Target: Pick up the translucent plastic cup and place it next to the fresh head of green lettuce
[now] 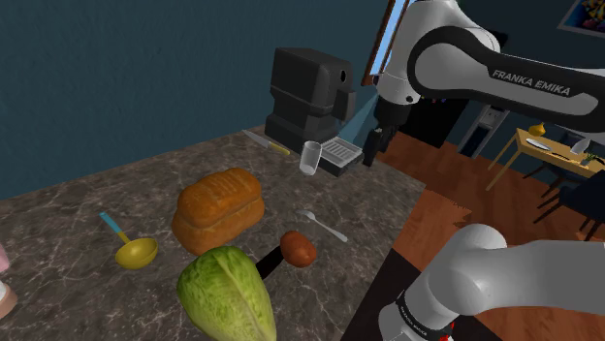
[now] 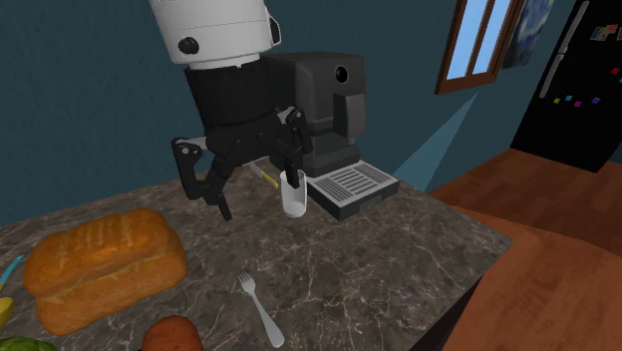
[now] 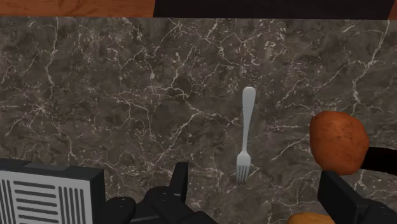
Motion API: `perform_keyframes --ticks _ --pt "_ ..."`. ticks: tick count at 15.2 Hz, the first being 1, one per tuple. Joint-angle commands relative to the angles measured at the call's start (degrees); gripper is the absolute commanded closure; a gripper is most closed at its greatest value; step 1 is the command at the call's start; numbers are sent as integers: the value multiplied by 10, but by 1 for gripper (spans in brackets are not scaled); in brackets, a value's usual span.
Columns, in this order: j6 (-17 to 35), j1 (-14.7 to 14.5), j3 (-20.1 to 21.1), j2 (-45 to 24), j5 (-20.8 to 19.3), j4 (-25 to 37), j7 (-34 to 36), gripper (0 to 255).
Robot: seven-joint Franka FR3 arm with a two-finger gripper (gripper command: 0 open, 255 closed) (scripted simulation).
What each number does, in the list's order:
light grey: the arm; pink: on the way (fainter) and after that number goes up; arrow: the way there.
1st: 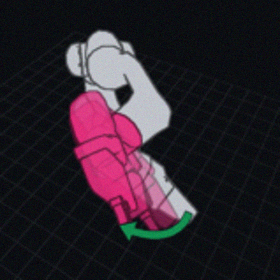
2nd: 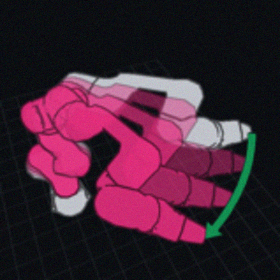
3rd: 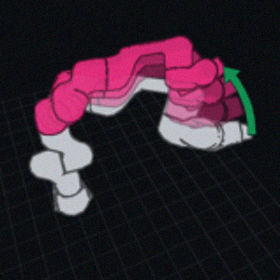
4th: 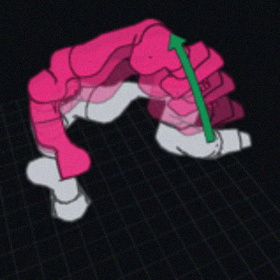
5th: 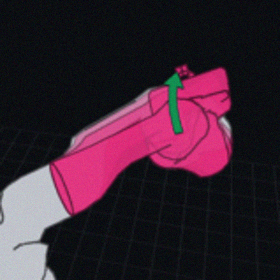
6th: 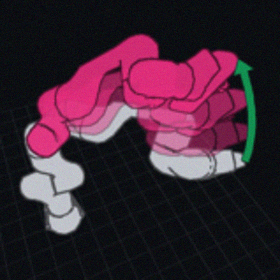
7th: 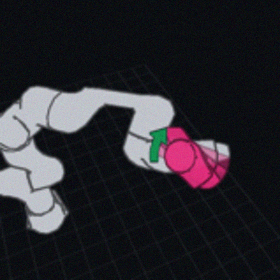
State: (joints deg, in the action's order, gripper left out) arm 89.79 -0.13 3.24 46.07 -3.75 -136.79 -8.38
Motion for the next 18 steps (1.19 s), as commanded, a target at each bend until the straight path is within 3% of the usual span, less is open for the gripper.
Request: perform_keyframes --ticks 1,9,18 --pt "0 0 0 0 0 0 0 0" --pt "110 16 -39 -166 -11 50 -32 0" --pt "188 28 -73 -367 1 163 -74 0"
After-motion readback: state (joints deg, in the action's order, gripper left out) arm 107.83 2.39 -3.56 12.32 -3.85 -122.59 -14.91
